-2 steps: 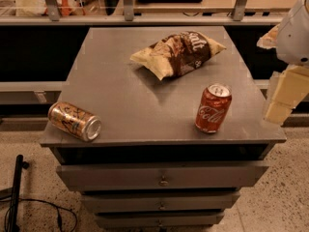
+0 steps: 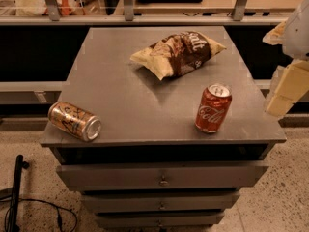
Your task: Move brown chip bag near coke can
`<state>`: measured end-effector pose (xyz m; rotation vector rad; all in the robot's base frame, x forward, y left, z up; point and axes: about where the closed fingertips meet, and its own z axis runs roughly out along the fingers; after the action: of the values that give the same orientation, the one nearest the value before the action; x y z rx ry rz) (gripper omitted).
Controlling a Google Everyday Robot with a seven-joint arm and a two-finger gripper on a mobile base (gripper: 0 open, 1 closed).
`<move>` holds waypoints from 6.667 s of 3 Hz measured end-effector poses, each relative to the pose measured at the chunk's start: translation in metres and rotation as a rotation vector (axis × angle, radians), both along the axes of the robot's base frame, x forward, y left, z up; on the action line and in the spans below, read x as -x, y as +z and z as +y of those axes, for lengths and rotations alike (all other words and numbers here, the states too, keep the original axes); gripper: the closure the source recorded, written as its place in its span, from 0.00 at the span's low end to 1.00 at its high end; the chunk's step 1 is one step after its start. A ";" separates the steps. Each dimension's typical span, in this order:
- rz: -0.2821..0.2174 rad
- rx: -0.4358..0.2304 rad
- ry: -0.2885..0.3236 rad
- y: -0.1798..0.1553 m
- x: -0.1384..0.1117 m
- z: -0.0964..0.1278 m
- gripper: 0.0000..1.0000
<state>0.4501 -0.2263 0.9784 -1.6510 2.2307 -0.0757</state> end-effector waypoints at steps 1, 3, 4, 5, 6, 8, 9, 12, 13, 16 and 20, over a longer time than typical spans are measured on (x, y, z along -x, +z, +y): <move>-0.045 -0.035 -0.052 0.001 -0.029 -0.028 0.00; -0.187 -0.092 -0.150 0.005 -0.086 -0.075 0.00; -0.258 -0.193 -0.160 0.003 -0.110 -0.070 0.00; -0.328 -0.287 -0.168 0.000 -0.137 -0.058 0.00; -0.366 -0.322 -0.214 -0.005 -0.159 -0.049 0.00; -0.359 -0.345 -0.273 -0.019 -0.187 -0.039 0.00; -0.354 -0.373 -0.283 -0.024 -0.188 -0.037 0.00; -0.437 -0.445 -0.296 -0.069 -0.267 -0.031 0.00; -0.440 -0.492 -0.255 -0.072 -0.299 -0.012 0.00; -0.219 -0.546 -0.120 -0.119 -0.318 0.025 0.18; -0.143 -0.416 -0.094 -0.095 -0.310 0.018 1.00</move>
Offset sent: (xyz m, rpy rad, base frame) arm 0.0957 -0.0968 0.0120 0.0598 -0.2086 -0.1709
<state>0.7600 -0.2085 0.8830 -1.2776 2.0442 0.2255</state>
